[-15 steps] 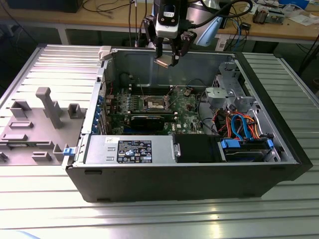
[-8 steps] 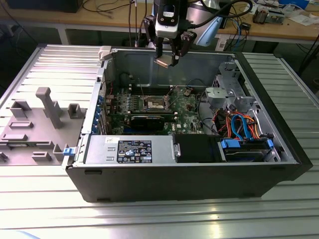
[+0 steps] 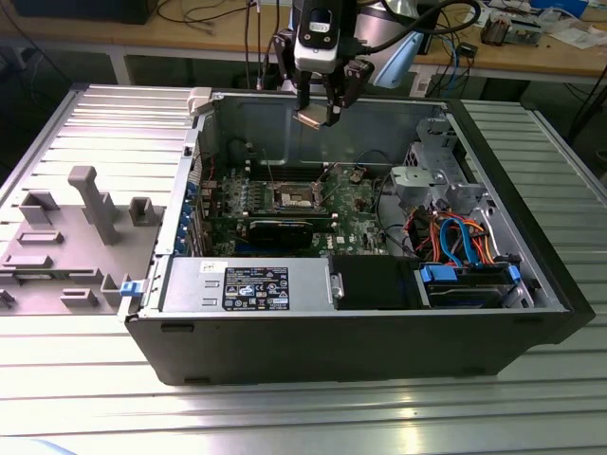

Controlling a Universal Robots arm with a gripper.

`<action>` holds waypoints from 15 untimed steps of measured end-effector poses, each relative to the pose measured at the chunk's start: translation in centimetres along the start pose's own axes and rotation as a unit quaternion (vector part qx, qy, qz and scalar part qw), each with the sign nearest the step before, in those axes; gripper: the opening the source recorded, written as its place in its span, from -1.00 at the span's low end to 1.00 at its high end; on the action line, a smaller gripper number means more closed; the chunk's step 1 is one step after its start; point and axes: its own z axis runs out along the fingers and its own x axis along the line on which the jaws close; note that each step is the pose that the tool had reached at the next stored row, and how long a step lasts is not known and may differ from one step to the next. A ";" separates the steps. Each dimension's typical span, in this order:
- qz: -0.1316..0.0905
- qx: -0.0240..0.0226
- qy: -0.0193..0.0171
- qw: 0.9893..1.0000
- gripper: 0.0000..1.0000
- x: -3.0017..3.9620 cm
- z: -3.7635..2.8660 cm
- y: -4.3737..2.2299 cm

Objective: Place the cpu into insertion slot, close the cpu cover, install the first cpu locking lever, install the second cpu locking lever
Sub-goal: 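Place the cpu into insertion slot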

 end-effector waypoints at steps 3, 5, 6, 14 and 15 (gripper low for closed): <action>0.003 0.000 0.000 1.000 0.08 0.00 0.00 0.00; 0.006 0.000 -0.001 1.000 0.08 0.00 0.00 0.00; 0.007 0.000 -0.001 1.000 0.08 0.00 0.00 0.00; 0.013 0.000 -0.001 1.000 0.08 0.00 0.00 0.00; 0.013 0.000 -0.001 1.000 0.08 0.00 0.00 0.00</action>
